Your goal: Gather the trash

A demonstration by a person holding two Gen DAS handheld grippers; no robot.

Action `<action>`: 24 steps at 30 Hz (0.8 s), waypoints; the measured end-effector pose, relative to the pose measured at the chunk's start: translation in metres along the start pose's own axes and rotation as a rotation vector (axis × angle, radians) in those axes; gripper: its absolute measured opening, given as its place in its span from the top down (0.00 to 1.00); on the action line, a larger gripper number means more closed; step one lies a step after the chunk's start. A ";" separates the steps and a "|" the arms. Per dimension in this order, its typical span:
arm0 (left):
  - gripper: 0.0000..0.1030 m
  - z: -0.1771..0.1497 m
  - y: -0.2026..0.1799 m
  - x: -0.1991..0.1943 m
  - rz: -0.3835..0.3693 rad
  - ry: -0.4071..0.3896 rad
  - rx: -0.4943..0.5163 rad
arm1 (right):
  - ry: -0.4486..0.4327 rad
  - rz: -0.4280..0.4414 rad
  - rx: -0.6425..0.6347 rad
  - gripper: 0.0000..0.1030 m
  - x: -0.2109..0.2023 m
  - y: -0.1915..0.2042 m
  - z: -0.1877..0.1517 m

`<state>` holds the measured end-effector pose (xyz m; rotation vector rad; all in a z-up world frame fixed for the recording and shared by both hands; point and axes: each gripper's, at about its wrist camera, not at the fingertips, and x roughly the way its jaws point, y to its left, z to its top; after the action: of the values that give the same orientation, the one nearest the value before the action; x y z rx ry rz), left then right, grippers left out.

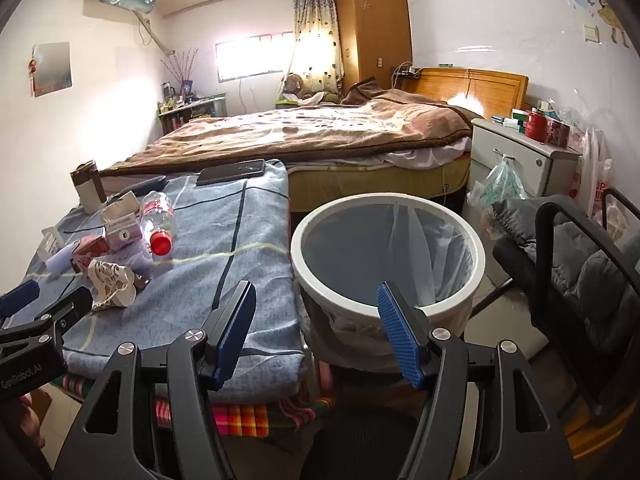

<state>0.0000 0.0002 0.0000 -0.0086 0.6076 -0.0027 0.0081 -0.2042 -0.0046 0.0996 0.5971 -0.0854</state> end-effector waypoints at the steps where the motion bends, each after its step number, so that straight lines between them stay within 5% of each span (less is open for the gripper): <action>1: 0.01 0.000 0.000 0.000 -0.001 0.001 0.000 | 0.000 -0.002 0.002 0.37 -0.001 -0.001 0.000; 24: 0.01 0.000 0.000 -0.002 0.010 0.000 0.011 | 0.002 -0.006 -0.002 0.37 0.003 0.000 0.001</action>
<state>-0.0014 0.0003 0.0010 0.0050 0.6075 0.0036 0.0112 -0.2043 -0.0055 0.0957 0.5995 -0.0905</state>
